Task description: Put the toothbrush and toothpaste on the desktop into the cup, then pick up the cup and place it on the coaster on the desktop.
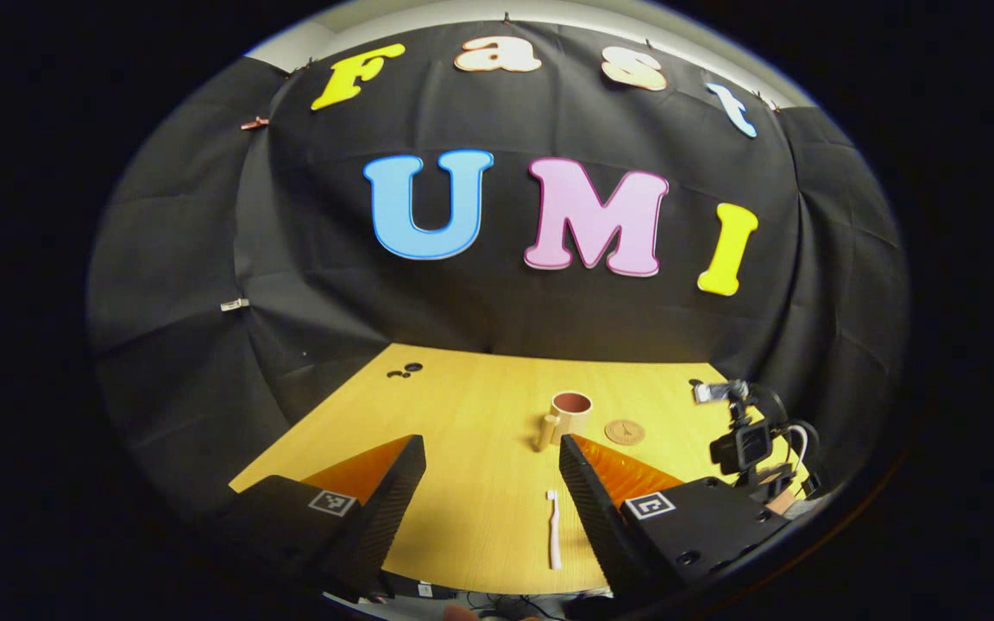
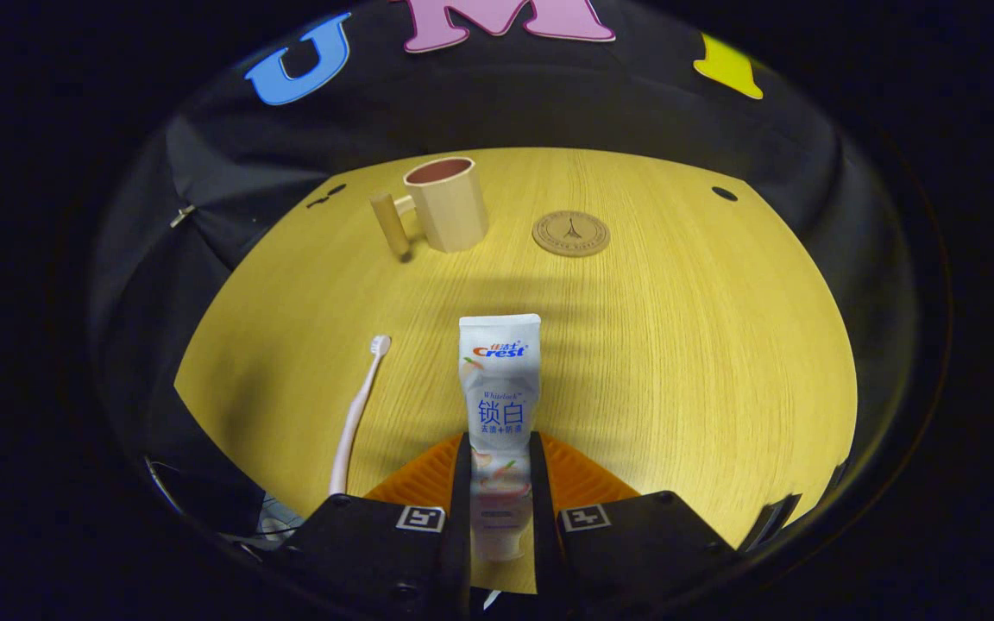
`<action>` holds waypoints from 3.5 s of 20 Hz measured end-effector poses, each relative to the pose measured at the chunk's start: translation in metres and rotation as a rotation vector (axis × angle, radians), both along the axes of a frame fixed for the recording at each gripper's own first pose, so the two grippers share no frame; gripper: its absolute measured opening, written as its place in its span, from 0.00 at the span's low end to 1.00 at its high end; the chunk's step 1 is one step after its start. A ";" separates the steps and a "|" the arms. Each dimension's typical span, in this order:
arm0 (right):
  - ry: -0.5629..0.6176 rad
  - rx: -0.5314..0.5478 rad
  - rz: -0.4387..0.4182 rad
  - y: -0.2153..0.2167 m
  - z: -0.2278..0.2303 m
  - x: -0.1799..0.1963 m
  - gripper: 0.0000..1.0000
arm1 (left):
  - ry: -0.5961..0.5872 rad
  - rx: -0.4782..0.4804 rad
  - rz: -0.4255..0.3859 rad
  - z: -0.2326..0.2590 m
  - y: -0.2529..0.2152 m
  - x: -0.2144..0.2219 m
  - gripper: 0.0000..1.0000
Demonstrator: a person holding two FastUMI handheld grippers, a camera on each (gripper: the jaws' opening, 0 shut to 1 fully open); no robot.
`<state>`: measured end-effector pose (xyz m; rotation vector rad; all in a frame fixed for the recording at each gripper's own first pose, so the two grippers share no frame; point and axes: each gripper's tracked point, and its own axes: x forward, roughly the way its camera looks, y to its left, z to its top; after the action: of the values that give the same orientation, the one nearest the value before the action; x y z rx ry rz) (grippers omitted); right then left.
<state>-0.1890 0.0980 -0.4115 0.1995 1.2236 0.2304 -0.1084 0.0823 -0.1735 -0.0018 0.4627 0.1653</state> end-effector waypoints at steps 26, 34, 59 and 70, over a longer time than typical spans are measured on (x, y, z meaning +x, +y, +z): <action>-0.232 0.127 -0.051 -0.099 0.106 0.053 0.33 | 0.490 -0.007 -0.065 -0.253 -0.062 0.053 0.87; -0.227 0.120 -0.078 -0.110 0.108 0.057 0.28 | 0.614 -0.041 -0.081 -0.284 -0.060 0.047 0.80; -0.369 0.176 -0.137 -0.078 0.161 0.098 0.33 | 0.305 -0.224 -0.292 -0.168 -0.087 0.072 0.06; -0.481 0.322 -0.048 -0.004 0.175 0.186 0.33 | 0.059 -0.279 -0.260 -0.039 -0.081 0.072 0.06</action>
<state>-0.0035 0.0939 -0.2368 0.4260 0.6990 0.4078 -0.0364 0.0011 -0.2122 -0.2097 0.5374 -0.1557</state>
